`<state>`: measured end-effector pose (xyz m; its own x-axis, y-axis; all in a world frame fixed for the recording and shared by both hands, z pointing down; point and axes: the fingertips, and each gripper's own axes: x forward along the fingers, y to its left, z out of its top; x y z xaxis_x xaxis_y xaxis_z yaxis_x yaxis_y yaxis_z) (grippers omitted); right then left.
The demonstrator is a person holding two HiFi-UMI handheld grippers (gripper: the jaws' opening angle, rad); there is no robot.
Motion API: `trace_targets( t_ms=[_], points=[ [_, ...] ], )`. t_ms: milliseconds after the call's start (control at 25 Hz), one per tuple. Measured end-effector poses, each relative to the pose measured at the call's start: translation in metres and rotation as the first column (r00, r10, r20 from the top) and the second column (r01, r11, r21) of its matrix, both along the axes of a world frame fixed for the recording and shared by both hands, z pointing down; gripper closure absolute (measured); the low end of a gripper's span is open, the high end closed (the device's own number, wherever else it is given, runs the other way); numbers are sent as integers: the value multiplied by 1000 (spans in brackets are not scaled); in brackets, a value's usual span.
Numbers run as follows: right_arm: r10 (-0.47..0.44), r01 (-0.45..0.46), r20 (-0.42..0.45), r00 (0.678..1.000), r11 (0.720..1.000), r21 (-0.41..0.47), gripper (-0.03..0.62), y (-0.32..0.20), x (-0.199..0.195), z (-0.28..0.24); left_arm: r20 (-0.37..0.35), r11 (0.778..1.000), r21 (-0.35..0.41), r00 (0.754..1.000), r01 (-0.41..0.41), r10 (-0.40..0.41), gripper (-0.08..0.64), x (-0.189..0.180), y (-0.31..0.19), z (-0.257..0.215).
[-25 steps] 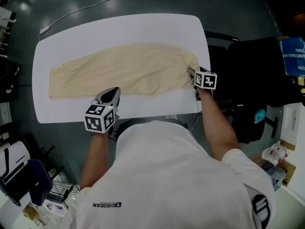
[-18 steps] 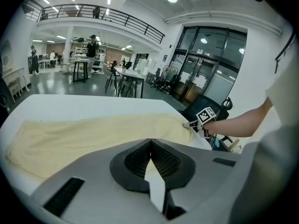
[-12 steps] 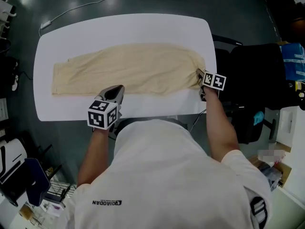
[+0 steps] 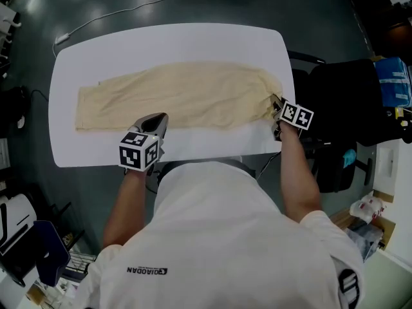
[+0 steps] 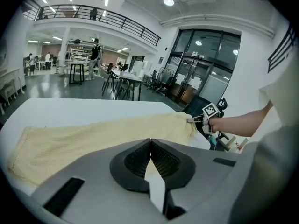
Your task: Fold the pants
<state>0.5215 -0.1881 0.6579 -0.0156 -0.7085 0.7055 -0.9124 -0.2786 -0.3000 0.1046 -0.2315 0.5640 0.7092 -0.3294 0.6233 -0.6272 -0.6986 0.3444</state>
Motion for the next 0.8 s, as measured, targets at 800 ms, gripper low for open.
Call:
trace_targets(
  t_ms=[800],
  points=[
    [-262, 230, 81, 962, 932, 281, 508, 10, -119, -135, -81, 984, 119, 989, 133, -124, 532, -33, 59, -62]
  ],
)
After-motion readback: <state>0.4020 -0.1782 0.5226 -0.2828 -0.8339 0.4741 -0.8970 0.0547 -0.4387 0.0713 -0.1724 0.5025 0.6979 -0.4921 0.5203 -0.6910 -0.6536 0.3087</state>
